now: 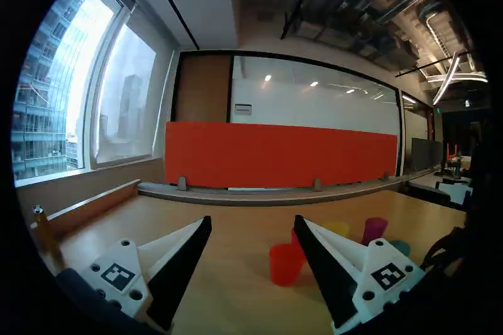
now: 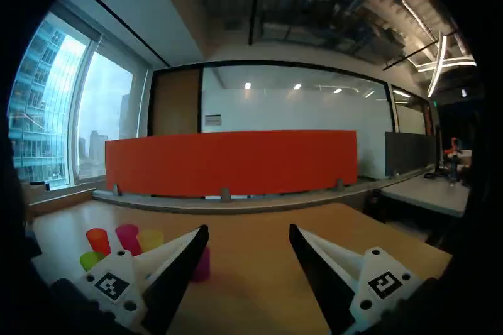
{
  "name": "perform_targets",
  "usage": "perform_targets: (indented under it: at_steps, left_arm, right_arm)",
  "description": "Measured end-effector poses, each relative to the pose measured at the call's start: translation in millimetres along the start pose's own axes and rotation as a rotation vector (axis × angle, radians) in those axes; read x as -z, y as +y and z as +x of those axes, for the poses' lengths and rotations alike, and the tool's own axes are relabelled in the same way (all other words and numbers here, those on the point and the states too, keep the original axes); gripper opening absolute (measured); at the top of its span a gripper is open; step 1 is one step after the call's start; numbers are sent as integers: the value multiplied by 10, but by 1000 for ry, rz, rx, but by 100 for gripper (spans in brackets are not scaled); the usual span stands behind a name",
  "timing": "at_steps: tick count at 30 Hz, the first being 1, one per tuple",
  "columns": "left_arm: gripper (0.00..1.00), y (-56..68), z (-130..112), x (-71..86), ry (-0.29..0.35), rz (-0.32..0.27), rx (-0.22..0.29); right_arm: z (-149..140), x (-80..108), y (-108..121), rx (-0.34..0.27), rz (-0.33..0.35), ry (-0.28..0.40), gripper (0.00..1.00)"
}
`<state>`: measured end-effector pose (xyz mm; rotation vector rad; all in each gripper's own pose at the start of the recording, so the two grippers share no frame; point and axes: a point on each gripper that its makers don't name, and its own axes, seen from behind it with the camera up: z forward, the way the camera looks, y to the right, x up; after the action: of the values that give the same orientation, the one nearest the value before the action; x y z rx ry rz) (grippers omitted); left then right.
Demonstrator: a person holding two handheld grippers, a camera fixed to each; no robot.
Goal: Pour water
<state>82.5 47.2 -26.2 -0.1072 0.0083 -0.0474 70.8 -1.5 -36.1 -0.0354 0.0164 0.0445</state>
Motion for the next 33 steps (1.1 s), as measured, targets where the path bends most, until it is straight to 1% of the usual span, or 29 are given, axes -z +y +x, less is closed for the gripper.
perform_targets:
  at_steps: [3, 6, 16, 24, 29, 33]
  left_arm:
    - [98, -10, 21, -14, 6, 6, -8]
    - [98, -15, 30, -23, 14, 13, -17]
    - [98, -31, -78, -78, 16, 30, -34]
    - [98, -121, -205, -88, 23, 62, -46]
    - [98, -129, -280, -80, 30, 56, -53]
    - [98, -165, -321, -82, 39, 57, -53]
  right_arm:
    - [15, 7, 20, -17, -8, 6, 99]
    - [26, 26, 38, -20, -17, 9, 99]
    - [9, 28, 97, 5, -39, -4, 99]
    - [87, 32, 134, 32, -46, 8, 99]
    - [119, 45, 147, 45, -51, 12, 99]
    - [121, 58, 152, 50, -57, 15, 99]
